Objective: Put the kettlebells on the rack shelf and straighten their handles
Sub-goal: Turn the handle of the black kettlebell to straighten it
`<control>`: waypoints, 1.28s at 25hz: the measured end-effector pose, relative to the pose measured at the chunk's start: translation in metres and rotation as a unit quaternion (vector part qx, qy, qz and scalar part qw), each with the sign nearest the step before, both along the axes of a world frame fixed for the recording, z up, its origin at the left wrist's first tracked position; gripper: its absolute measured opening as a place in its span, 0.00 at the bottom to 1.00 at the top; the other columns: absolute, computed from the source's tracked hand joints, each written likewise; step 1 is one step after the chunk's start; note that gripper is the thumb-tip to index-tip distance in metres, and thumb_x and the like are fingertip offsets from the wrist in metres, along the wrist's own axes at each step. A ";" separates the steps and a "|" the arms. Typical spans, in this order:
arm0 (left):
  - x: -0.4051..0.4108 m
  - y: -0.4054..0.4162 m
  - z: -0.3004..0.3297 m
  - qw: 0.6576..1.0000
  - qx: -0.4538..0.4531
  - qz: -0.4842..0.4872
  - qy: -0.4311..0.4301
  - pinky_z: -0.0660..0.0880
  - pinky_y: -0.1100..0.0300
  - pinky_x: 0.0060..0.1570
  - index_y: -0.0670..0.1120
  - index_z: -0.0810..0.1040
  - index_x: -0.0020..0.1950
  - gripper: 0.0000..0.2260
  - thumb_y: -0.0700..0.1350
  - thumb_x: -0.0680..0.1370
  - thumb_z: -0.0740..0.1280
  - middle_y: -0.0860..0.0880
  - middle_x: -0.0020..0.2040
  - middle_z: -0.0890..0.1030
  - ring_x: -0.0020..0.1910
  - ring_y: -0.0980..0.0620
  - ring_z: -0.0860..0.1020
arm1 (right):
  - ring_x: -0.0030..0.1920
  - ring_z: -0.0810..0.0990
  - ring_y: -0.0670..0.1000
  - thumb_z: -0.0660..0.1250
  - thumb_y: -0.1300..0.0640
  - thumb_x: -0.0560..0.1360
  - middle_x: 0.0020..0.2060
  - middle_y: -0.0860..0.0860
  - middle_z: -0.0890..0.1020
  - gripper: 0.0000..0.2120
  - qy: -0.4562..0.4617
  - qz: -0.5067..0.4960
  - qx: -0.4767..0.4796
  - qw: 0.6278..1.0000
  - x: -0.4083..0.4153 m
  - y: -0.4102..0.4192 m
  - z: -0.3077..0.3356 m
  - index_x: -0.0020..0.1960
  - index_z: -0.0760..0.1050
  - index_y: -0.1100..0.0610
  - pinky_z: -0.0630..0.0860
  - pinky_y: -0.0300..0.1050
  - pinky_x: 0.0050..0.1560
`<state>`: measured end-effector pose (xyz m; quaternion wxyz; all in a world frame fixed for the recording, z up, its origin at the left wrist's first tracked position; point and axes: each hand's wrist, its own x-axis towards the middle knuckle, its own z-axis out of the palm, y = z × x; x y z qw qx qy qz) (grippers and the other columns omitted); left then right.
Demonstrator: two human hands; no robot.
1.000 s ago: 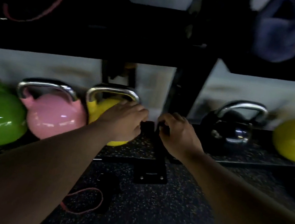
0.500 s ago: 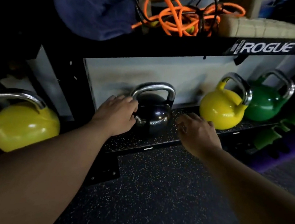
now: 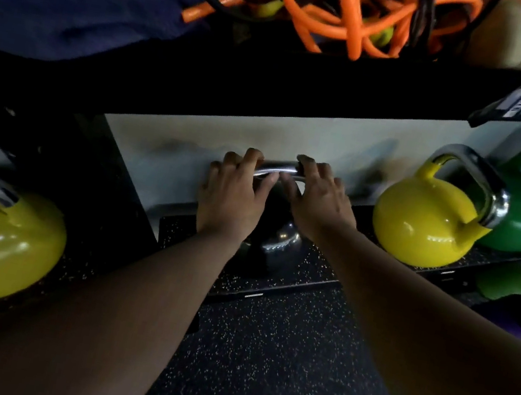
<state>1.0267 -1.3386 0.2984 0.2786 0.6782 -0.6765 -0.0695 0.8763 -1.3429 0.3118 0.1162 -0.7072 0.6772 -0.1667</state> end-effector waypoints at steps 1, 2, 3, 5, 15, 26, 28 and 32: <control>-0.001 0.000 -0.007 0.999 0.001 0.012 0.038 0.76 0.48 0.50 0.57 0.70 0.64 0.19 0.66 0.79 0.58 0.47 0.61 0.74 0.61 0.44 0.71 | 0.63 0.72 0.61 0.53 0.36 0.80 0.66 0.58 0.71 0.27 -0.012 0.011 -0.006 1.000 -0.003 -0.004 -0.004 0.73 0.61 0.50 0.73 0.59 0.59; -0.003 0.001 -0.014 0.997 0.002 0.022 0.080 0.74 0.51 0.50 0.59 0.71 0.65 0.20 0.66 0.78 0.59 0.48 0.62 0.73 0.62 0.45 0.70 | 0.62 0.73 0.61 0.54 0.35 0.79 0.64 0.57 0.72 0.27 -0.033 0.019 -0.011 0.999 -0.007 -0.006 -0.007 0.71 0.62 0.50 0.73 0.59 0.59; -0.006 0.003 -0.018 0.991 -0.001 0.030 0.130 0.71 0.54 0.52 0.60 0.72 0.66 0.20 0.66 0.77 0.61 0.48 0.64 0.71 0.64 0.46 0.69 | 0.60 0.73 0.60 0.55 0.34 0.78 0.62 0.57 0.73 0.27 -0.059 0.027 -0.014 0.998 -0.010 -0.009 -0.008 0.70 0.63 0.51 0.74 0.58 0.58; -0.012 0.004 -0.021 0.969 -0.006 0.041 0.244 0.68 0.57 0.57 0.61 0.75 0.67 0.20 0.63 0.76 0.65 0.49 0.68 0.69 0.68 0.48 0.66 | 0.57 0.74 0.57 0.56 0.33 0.76 0.59 0.57 0.74 0.29 -0.097 0.040 -0.008 0.994 -0.014 -0.011 -0.006 0.67 0.65 0.52 0.76 0.58 0.56; -0.053 0.001 -0.012 0.842 0.074 0.107 0.524 0.56 0.52 0.76 0.53 0.48 0.82 0.36 0.53 0.80 0.66 0.48 0.83 0.48 0.80 0.48 0.54 | 0.41 0.81 0.49 0.64 0.41 0.77 0.41 0.47 0.81 0.10 -0.339 -0.007 0.091 0.936 -0.021 -0.001 0.002 0.53 0.74 0.45 0.75 0.41 0.35; -0.029 -0.026 -0.010 0.872 0.167 0.060 0.456 0.73 0.52 0.61 0.59 0.58 0.79 0.25 0.61 0.83 0.54 0.46 0.70 0.75 0.67 0.43 0.74 | 0.44 0.79 0.52 0.52 0.50 0.83 0.46 0.56 0.82 0.17 -0.503 -0.022 0.130 0.854 0.005 0.023 0.000 0.67 0.74 0.45 0.73 0.44 0.42; -0.022 -0.040 -0.008 0.841 0.208 0.043 0.498 0.66 0.43 0.71 0.56 0.60 0.80 0.26 0.61 0.82 0.55 0.41 0.75 0.70 0.72 0.38 0.70 | 0.48 0.80 0.52 0.52 0.48 0.83 0.49 0.55 0.83 0.19 -0.534 -0.038 0.145 0.832 0.012 0.031 -0.005 0.71 0.70 0.42 0.76 0.46 0.47; -0.014 -0.050 -0.006 0.827 0.264 0.018 0.496 0.65 0.41 0.72 0.50 0.67 0.77 0.30 0.66 0.81 0.53 0.38 0.74 0.71 0.71 0.36 0.71 | 0.48 0.82 0.52 0.52 0.46 0.83 0.45 0.53 0.85 0.19 -0.548 -0.044 0.144 0.823 0.017 0.039 -0.007 0.74 0.65 0.38 0.76 0.50 0.54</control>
